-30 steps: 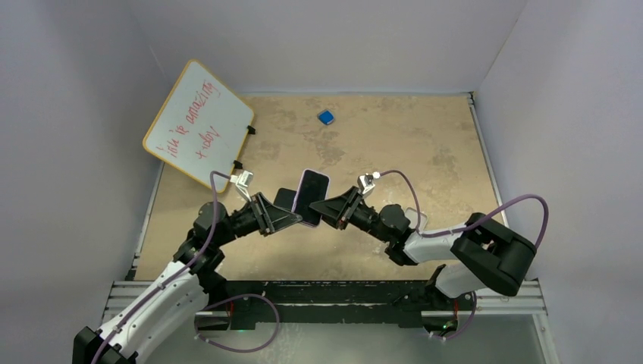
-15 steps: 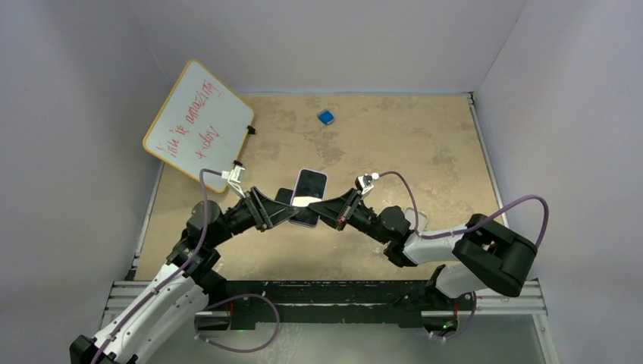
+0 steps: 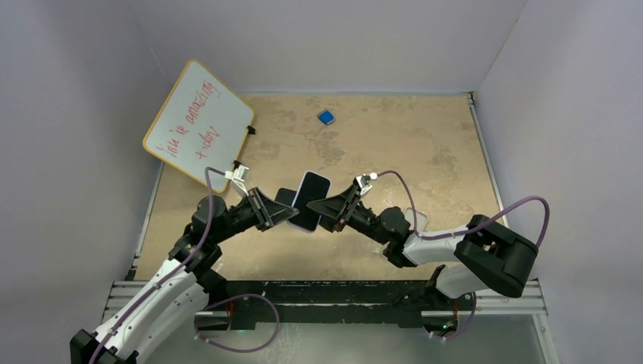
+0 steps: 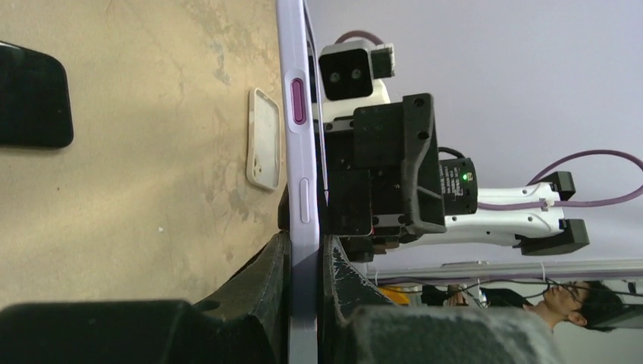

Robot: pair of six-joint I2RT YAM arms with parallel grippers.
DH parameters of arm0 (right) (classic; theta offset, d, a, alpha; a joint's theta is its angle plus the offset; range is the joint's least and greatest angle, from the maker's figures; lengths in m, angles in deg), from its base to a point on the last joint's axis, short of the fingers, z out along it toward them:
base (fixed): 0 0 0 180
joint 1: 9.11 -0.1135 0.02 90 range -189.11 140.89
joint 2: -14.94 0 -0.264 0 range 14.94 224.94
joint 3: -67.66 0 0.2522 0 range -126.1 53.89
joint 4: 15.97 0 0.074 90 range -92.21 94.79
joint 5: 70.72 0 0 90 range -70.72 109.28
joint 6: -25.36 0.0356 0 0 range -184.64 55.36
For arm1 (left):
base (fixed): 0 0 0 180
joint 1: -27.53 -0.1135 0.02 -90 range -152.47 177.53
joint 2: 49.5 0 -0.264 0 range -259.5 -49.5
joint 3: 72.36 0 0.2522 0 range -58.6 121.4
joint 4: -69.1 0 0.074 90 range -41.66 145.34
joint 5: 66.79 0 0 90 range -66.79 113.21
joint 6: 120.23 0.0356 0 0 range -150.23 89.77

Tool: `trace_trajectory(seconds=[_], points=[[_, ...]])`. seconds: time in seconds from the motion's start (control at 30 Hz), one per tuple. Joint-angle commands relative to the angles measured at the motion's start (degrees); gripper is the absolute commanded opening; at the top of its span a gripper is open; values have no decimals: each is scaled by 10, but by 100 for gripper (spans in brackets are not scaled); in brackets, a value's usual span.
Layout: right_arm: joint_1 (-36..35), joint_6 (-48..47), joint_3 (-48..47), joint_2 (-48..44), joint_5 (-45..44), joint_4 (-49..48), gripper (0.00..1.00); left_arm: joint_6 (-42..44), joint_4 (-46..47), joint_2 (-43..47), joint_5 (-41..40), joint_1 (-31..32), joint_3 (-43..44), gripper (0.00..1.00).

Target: Put the phone into the phone case

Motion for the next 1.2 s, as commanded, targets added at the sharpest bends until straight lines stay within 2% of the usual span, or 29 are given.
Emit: trace_trajectory(seconds=[0.0, 0.13, 0.3, 0.4, 0.47, 0.5, 0.53, 0.6, 0.8, 0.97, 1.07, 1.13, 1.17], points=[[-2, -25, -9, -46, 13, -22, 68, 9, 11, 21, 56, 1, 34, 0], [-1, -53, -9, -85, 0, 40, 61, 31, -47, 20, 84, 1, 60, 0], [-1, -77, -31, -119, -7, 121, 33, 42, -53, 21, 106, 1, 66, 0], [-1, -96, -43, -137, 2, 163, 21, 70, -92, 16, 100, 1, 81, 3], [-1, -116, -51, -150, 13, 200, 16, 89, -116, 11, 97, 0, 89, 9], [0, -128, -56, -159, 20, 226, 14, 100, -128, 8, 97, 1, 93, 17], [1, -140, -57, -164, 26, 238, 13, 108, -140, 5, 95, 1, 97, 26], [1, -167, -56, -175, 49, 244, 10, 124, -162, -1, 90, 1, 103, 35], [1, -253, -99, -174, 136, 302, 8, 133, -135, -10, 105, 0, 116, 44], [1, -272, -119, -157, 199, 303, 8, 139, -127, -26, 106, 0, 112, 44], [1, -263, -118, -146, 211, 302, 9, 113, -86, -15, 112, 0, 87, 41], [2, -266, -124, -136, 218, 306, 10, 91, -54, -10, 116, 0, 70, 36], [2, -268, -131, -130, 224, 311, 11, 84, -44, -9, 117, 0, 65, 29]])
